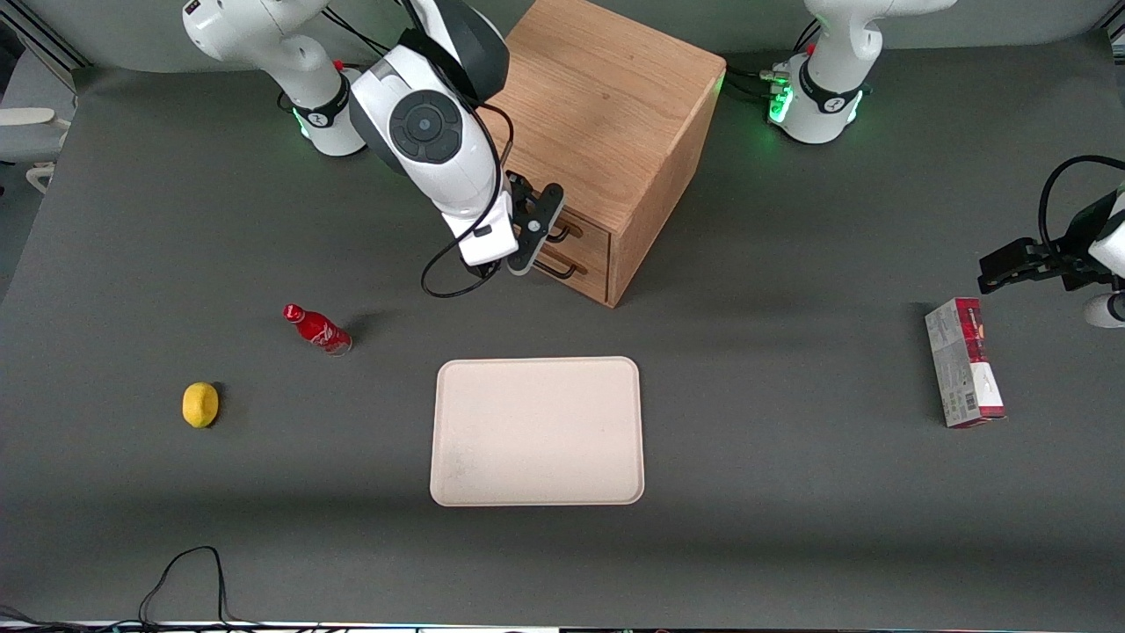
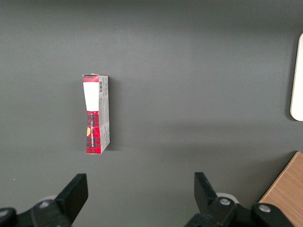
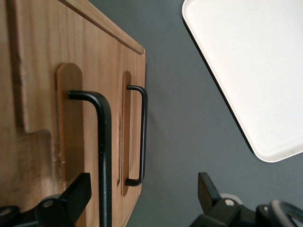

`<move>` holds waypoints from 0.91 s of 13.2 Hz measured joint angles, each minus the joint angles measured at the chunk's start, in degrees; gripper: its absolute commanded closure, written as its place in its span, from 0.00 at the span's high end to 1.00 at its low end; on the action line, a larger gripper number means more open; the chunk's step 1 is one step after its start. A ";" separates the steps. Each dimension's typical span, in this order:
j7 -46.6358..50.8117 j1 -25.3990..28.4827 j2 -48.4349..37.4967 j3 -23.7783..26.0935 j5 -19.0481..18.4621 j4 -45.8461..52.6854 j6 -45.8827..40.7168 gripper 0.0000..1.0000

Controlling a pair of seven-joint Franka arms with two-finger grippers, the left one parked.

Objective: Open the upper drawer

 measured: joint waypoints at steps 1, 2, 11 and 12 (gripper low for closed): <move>0.00 0.00 0.01 -0.02 0.00 -0.78 0.80 1.00; 0.00 0.00 0.02 -0.05 0.00 -1.52 1.60 1.00; 0.02 -0.08 0.72 -1.31 -0.06 -2.87 3.73 1.00; 0.02 -0.10 1.23 -1.70 -0.08 -2.95 4.16 1.00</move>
